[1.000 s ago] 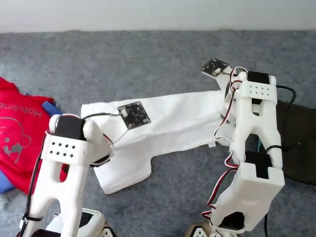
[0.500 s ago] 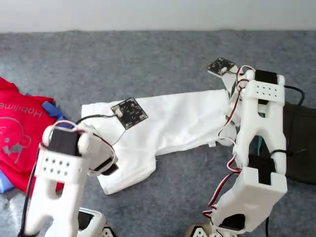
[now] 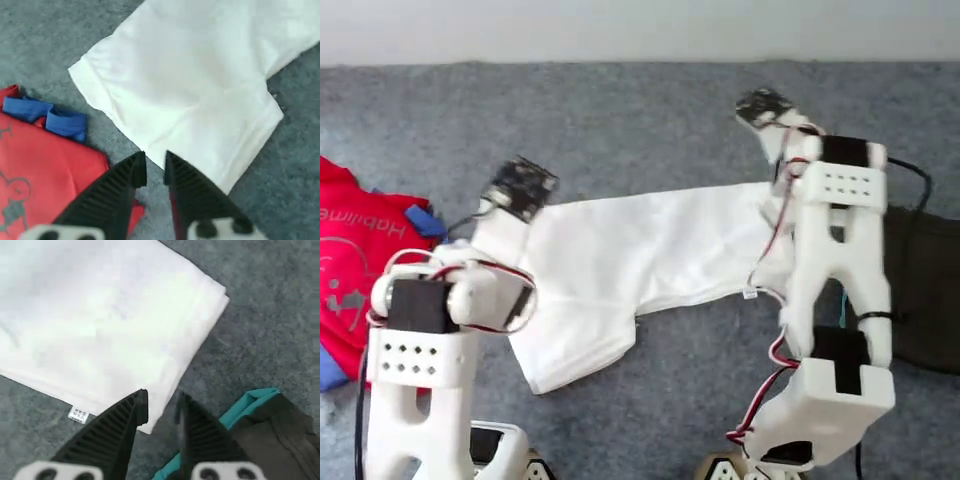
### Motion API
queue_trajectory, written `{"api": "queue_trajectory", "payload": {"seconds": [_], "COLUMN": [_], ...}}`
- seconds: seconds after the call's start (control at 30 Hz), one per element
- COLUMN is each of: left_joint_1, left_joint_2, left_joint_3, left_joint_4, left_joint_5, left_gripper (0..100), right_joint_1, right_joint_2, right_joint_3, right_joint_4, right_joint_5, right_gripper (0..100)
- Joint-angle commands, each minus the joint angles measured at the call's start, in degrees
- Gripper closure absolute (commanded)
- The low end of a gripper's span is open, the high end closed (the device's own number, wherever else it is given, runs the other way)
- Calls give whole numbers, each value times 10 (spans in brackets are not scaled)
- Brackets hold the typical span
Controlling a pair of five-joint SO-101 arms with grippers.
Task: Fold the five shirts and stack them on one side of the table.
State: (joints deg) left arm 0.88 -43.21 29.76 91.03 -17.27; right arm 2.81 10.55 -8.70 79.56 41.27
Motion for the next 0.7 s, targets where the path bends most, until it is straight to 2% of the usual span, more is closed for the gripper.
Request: {"api": "queue_trajectory", "payload": {"seconds": [0.0,0.2,0.43,0.6,0.67], "left_joint_1": [-58,-233,-396,-476,-502], "left_joint_2": [-11,-11,-10,-10,-10], "left_joint_3": [-8,-9,-3,19,20], "left_joint_4": [-13,-15,-23,-55,-60], "left_joint_5": [33,35,-18,-48,-60], "left_gripper": [986,986,985,985,984], "right_joint_1": [-52,-156,-321,-445,-487], "right_joint_2": [-24,-21,-4,64,87], "right_joint_3": [-20,-19,-17,-18,-21], "right_joint_4": [33,113,157,164,153], "right_joint_5": [-11,-11,-36,-73,-86], "right_gripper": [971,990,981,822,787]}}
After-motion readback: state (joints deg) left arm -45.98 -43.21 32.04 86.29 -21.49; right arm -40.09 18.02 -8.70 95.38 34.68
